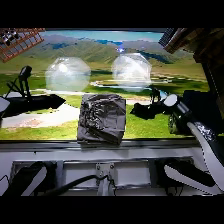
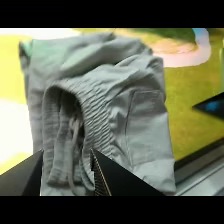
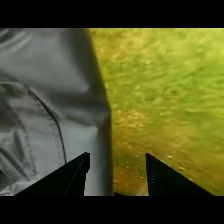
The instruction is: Fold the clothes and pants, and hang the long-sleeved shirts on hangers.
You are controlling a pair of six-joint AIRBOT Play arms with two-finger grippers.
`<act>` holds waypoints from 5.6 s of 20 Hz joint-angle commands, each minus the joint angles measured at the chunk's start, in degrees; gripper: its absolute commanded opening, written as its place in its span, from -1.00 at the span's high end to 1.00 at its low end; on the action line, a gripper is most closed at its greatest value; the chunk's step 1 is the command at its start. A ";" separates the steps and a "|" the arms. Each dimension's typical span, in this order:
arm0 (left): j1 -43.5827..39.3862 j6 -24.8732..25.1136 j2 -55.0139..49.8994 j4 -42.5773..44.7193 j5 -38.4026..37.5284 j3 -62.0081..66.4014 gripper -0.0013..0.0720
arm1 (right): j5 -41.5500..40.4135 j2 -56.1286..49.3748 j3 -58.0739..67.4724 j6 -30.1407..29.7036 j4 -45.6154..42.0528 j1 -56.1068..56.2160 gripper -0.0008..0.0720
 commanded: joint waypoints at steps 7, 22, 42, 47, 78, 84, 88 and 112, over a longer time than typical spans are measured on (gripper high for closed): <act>-1.36 -0.57 -0.04 2.25 -0.72 4.55 0.17 | -8.35 -5.05 -9.66 -24.28 28.46 -0.50 -0.25; -1.36 -0.57 -0.04 2.25 -0.72 4.55 0.17 | -11.67 -10.60 1.22 -25.70 33.86 4.24 0.86; -1.36 -0.57 -0.04 2.25 -0.72 4.55 0.17 | -15.04 -10.62 39.82 10.01 2.05 -29.33 0.87; -1.36 -0.57 -0.04 2.25 -0.72 4.55 0.17 | -16.44 -9.38 42.01 19.47 -0.70 -35.28 0.87; -1.36 -0.57 -0.04 2.25 -0.72 4.55 0.17 | 13.94 13.09 15.12 26.51 -40.04 -53.24 0.87; -1.36 -0.57 -0.04 2.25 -0.72 4.55 0.17 | 10.45 16.50 3.41 26.53 -43.34 -58.58 0.87; -1.36 -0.57 -0.04 2.25 -0.72 4.52 0.17 | 11.69 16.44 2.84 26.49 -47.80 -58.58 0.87; -1.36 -0.57 -0.04 2.25 -0.72 4.52 0.17 | 10.12 14.12 34.91 -20.90 -3.32 -29.55 -0.39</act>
